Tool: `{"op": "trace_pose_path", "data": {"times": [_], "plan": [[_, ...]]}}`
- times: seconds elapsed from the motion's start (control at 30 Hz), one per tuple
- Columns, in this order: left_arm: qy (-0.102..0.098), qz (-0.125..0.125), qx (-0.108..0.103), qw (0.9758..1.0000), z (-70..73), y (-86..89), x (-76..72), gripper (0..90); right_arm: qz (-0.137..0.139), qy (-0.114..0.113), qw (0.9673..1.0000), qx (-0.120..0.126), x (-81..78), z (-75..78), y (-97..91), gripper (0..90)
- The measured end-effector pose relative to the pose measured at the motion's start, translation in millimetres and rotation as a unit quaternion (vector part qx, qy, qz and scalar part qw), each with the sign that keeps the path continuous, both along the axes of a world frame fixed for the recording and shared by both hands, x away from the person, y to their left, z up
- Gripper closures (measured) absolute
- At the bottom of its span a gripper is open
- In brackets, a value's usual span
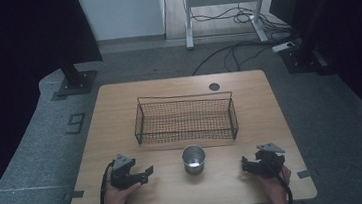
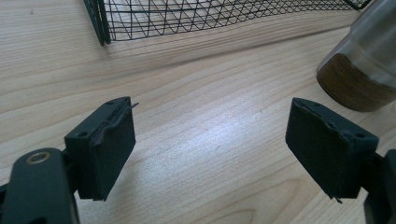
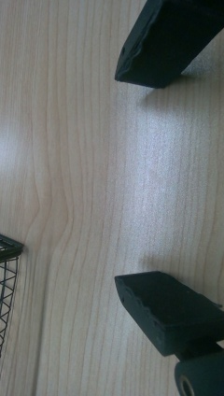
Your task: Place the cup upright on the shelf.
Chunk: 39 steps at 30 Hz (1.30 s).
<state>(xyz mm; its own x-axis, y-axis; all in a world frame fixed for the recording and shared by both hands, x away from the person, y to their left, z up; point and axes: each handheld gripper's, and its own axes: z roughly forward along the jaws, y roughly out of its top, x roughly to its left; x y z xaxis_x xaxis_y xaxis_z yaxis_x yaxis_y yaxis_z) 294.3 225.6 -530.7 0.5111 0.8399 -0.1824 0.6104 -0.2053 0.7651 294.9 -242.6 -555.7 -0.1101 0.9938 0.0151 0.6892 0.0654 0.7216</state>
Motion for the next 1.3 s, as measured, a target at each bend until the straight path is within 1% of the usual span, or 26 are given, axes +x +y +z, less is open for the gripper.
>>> {"op": "trace_pose_path", "data": {"times": [0.23,0.33,0.43,0.67,0.87,0.97,1.1,1.2,1.3], "plan": [[-0.001,-0.006,0.001,1.0,3.4,0.0,-1.1,16.8,0.006,-0.001,1.0,-0.001,-1.3,0.0,-0.9,4.5],[0.005,-0.006,0.007,0.9999,3.2,-0.9,-0.7,16.9,0.007,-0.001,1.0,-0.001,-1.4,0.0,-1.0,4.8],[0.009,-0.009,0.009,0.9999,2.8,-0.2,-0.5,17.2,0.01,-0.003,0.9999,-0.001,-1.8,0.1,-0.9,5.6],[0.003,-0.01,-0.005,0.9999,7.2,2.7,-1.4,17.7,0.011,-0.003,0.9999,-0.001,-1.8,0.1,-1.0,6.0],[-0.004,-0.017,-0.007,0.9998,13.3,1.2,-3.8,17.9,0.011,-0.004,0.9999,-0.001,-2.0,0.1,-0.9,6.3],[-0.007,-0.028,-0.011,0.9995,18.1,-2.4,-6.9,17.9,0.012,-0.004,0.9999,-0.001,-2.0,0.1,-0.9,6.3],[-0.012,-0.035,-0.014,0.9992,22.6,-6.0,-9.0,17.9,0.012,-0.004,0.9999,-0.001,-2.5,0.2,-1.0,6.9],[-0.008,-0.048,-0.03,0.9984,27.2,-7.7,-10.9,17.9,0.012,-0.005,0.9999,0.0,-2.6,0.1,-0.9,7.0],[-0.016,-0.054,-0.023,0.9982,32.4,-10.7,-13.5,17.9,0.012,-0.005,0.9999,-0.001,-2.9,0.2,-1.0,7.4]]}}
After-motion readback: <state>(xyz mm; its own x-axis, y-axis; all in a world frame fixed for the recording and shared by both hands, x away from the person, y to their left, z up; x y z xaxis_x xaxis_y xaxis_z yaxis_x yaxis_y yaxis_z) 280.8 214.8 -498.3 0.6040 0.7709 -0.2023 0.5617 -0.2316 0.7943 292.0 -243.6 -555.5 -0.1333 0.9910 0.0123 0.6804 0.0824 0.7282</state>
